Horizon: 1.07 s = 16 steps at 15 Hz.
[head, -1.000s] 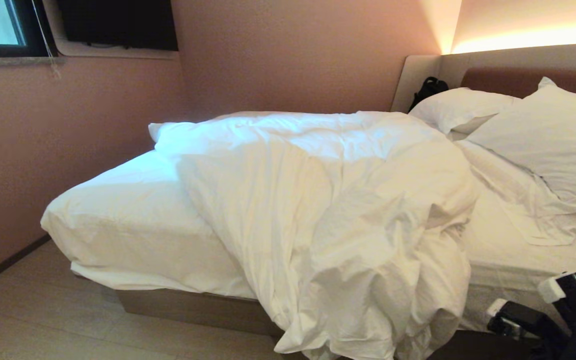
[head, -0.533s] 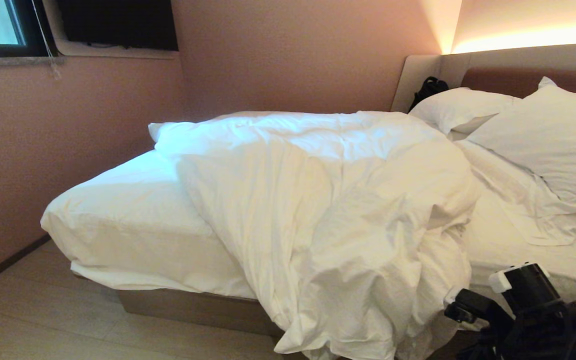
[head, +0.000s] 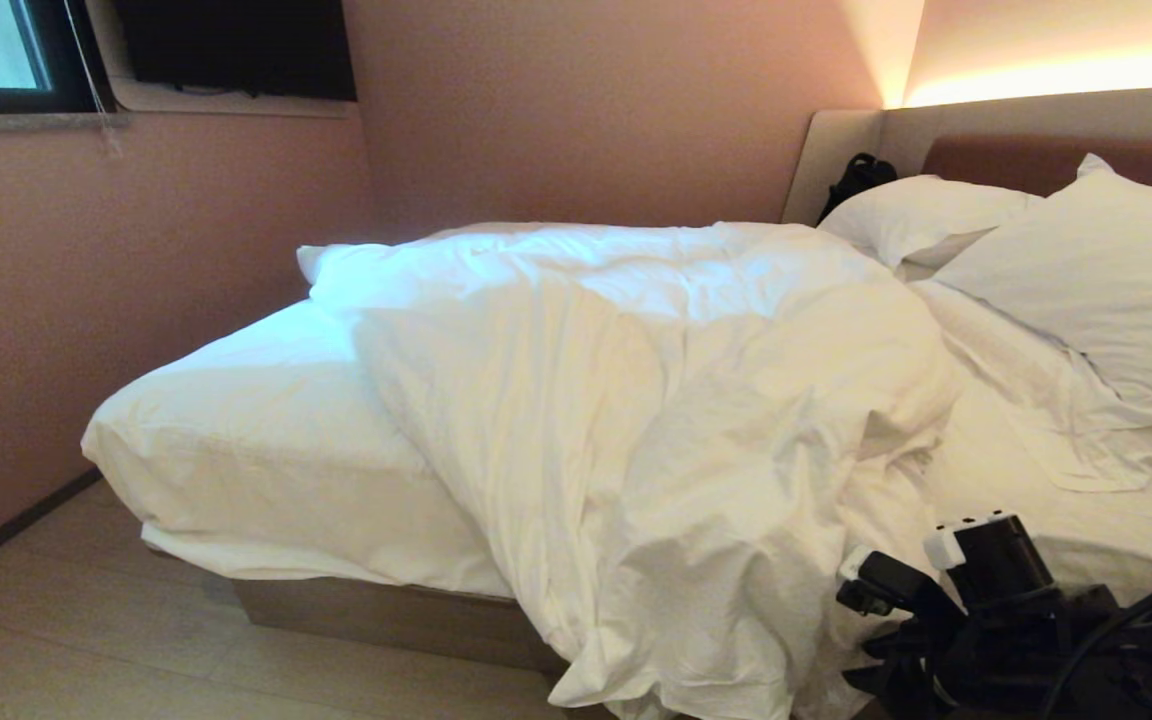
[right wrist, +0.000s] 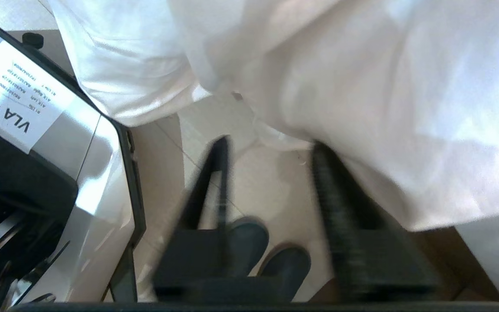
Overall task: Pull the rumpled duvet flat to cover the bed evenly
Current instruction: Hold the folded corner of the quilt
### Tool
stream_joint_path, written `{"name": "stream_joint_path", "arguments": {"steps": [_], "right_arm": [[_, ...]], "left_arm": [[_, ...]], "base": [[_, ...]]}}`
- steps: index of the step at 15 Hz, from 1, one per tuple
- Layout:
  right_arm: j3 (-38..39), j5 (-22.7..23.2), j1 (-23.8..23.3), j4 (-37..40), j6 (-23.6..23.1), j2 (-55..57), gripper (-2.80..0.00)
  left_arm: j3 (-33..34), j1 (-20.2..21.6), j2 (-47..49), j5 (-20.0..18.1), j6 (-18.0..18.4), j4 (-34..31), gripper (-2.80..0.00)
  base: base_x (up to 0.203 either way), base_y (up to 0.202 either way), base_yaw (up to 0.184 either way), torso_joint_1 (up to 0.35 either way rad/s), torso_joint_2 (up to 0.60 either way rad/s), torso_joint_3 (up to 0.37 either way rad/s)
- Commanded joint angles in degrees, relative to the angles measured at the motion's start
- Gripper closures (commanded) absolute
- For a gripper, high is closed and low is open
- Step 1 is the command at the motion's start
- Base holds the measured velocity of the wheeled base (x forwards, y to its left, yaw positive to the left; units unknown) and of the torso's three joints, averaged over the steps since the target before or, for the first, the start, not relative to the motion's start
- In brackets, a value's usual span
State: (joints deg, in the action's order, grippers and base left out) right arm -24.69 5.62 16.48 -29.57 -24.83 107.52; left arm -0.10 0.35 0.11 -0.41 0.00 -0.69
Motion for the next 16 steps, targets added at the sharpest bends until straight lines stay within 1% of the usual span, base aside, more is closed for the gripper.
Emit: {"name": "stream_joint_path", "arguments": {"steps": [1, 7, 10, 12, 16], "right_arm": [[0.2, 0.0, 0.0, -1.5, -0.4, 1.5, -2.80], [0.6, -0.1, 0.0, -1.2, -2.2, 3.0, -2.80], [0.2, -0.2, 0.0, -1.2, -4.7, 5.0, -2.80], [-0.3, -0.7, 0.0, -1.3, -6.0, 6.4, -2.80], [-3.0, -2.5, 0.6, -1.3, -6.2, 10.2, -2.80]], "left_arm": [[0.0, 0.1, 0.0, 0.0, 0.0, 0.0, 0.00], [0.0, 0.0, 0.0, 0.0, 0.0, 0.0, 0.00], [0.0, 0.0, 0.0, 0.0, 0.0, 0.0, 0.00], [0.0, 0.0, 0.0, 0.0, 0.0, 0.0, 0.00], [0.0, 0.0, 0.0, 0.0, 0.0, 0.0, 0.00]], "base": [[0.000, 0.000, 0.000, 0.000, 0.00, 0.000], [0.000, 0.000, 0.000, 0.000, 0.00, 0.000], [0.000, 0.000, 0.000, 0.000, 0.00, 0.000], [0.000, 0.000, 0.000, 0.000, 0.00, 0.000], [0.000, 0.000, 0.000, 0.000, 0.00, 0.000]]}}
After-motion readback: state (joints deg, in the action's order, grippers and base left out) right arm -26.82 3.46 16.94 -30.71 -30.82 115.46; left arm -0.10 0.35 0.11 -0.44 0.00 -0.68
